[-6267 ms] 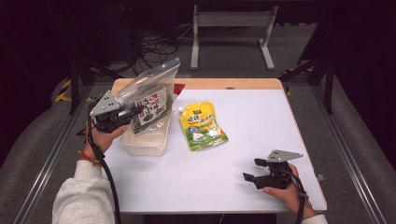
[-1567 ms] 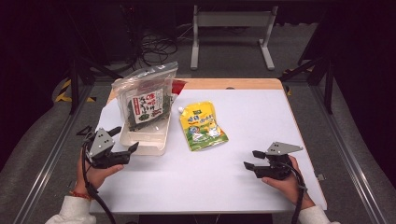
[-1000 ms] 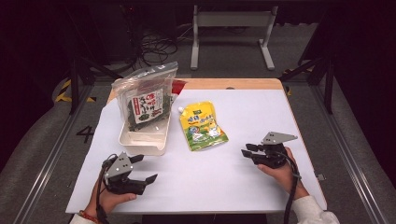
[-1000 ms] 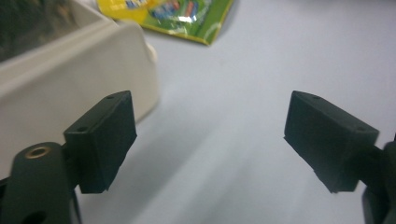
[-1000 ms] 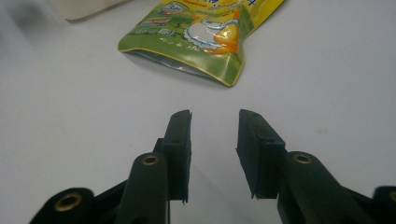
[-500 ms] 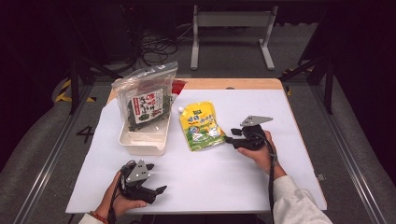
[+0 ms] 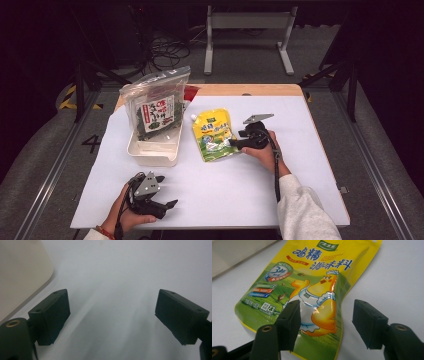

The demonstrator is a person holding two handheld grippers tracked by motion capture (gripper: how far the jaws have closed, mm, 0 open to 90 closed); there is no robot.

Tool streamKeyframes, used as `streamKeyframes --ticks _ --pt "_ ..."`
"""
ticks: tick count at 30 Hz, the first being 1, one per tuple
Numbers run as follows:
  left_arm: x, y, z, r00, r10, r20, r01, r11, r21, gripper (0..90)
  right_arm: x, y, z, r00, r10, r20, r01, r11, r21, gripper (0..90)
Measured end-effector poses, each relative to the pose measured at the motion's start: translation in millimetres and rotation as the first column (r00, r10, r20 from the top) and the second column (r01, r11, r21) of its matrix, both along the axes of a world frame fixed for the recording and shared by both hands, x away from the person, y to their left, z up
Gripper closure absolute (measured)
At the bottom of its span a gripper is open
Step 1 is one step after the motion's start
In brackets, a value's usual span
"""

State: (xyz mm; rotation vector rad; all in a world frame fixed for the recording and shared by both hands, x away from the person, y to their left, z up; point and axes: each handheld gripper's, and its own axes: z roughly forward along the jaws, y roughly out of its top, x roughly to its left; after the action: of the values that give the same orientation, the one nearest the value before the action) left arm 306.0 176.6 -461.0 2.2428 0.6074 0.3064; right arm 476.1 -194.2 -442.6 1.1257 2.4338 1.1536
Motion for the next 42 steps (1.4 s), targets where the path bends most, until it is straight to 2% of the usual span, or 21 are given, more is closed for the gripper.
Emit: streamKeyframes --ticks 3,5,6,9,11,14,15,20,21,23,25,28,29,33,35,37,40,42 --pt "-0.3 0.2 0.1 1.0 -0.002 0.002 0.002 1.0 0.007 13.2 3.1 -1.4 -2.4 0.9998 -0.007 -0.017 0.007 0.9996 0.027 38.7" --pt "-0.1 1.2 0.2 1.0 -0.006 0.002 0.006 0.9998 0.018 13.1 3.4 0.3 -2.7 0.9995 0.02 -0.025 -0.019 0.9993 0.032 41.2" --pt "1.1 1.9 0.3 1.0 -0.005 -0.002 0.005 0.9999 0.015 13.0 4.7 3.5 -4.3 0.9975 0.049 -0.051 -0.047 0.998 0.041 41.6" --pt "4.2 2.1 -0.9 1.0 0.0 -0.01 0.0 0.9999 0.011 13.0 7.2 4.9 -5.2 0.9963 0.05 -0.069 -0.046 0.9975 0.053 41.0" --pt "3.6 1.9 -1.9 0.9999 -0.009 -0.01 0.009 0.9997 0.024 13.0 11.5 2.5 -7.4 0.9909 0.06 -0.121 -0.051 0.9953 0.082 45.8" --pt "4.5 1.9 -3.5 0.9994 -0.026 -0.021 0.027 0.9993 0.024 13.3 12.6 1.5 -8.1 0.9884 0.07 -0.135 -0.059 0.9945 0.087 50.8" --pt "4.0 0.1 -4.9 0.9986 -0.041 -0.033 0.042 0.9986 0.031 14.6 12.6 2.0 -6.7 0.9869 0.079 -0.14 -0.07 0.995 0.072 56.7" --pt "2.3 -5.0 -4.8 0.9977 -0.061 -0.031 0.062 0.997 0.045 14.6 10.9 3.4 -3.6 0.9874 0.097 -0.126 -0.092 0.9949 0.041 64.2" --pt "2.5 -5.7 -4.8 0.9973 -0.064 -0.037 0.065 0.9971 0.04 14.6 9.2 4.2 -2.4 0.9877 0.11 -0.111 -0.108 0.9938 0.028 67.5" --pt "3.4 -6.1 -4.9 0.9968 -0.066 -0.044 0.067 0.9973 0.03 14.6 8.5 4.3 -1.9 0.988 0.113 -0.105 -0.111 0.9935 0.026 68.7" --pt "3.7 -6.6 -4.8 0.9963 -0.067 -0.053 0.068 0.9976 0.014 14.6 5.3 4.7 -1.7 0.9896 0.12 -0.08 -0.119 0.9927 0.02 70.4" --pt "3.4 -7.3 -4.4 0.9948 -0.078 -0.066 0.078 0.9969 -0.006 14.6 0.1 3.5 -3.1 0.99 0.128 -0.06 -0.126 0.9914 0.037 72.1" --pt "3.0 -7.5 -3.6 0.9935 -0.087 -0.074 0.085 0.996 -0.029 14.6 -5.0 2.1 -4.1 0.9902 0.129 -0.054 -0.126 0.9904 0.056 72.9" --pt "4.7 -8.9 -2.0 0.9932 -0.079 -0.085 0.074 0.9956 -0.058 14.6 -13.7 -1.8 -5.3 0.9907 0.128 -0.047 -0.124 0.9887 0.085 74.0" --pt "8.2 -13.3 -0.3 0.9911 -0.083 -0.104 0.074 0.9935 -0.087 14.6 -24.5 -7.9 -6.0 0.989 0.141 -0.044 -0.135 0.9831 0.124 76.4" --pt "11.4 -17.6 1.0 0.9904 -0.086 -0.108 0.077 0.993 -0.09 14.7 -33.0 -9.8 -5.1 0.9889 0.144 -0.036 -0.138 0.9794 0.147 77.8" --pt "16.0 -24.7 0.4 0.9884 -0.086 -0.125 0.074 0.9922 -0.1 14.6 -40.8 -9.8 -3.9 0.9865 0.162 -0.024 -0.157 0.9771 0.144 78.3" --pt "18.0 -30.1 -0.1 0.988 -0.087 -0.128 0.077 0.9936 -0.083 14.0 -50.3 -10.3 -4.6 0.9843 0.176 -0.019 -0.171 0.9751 0.141 78.9"
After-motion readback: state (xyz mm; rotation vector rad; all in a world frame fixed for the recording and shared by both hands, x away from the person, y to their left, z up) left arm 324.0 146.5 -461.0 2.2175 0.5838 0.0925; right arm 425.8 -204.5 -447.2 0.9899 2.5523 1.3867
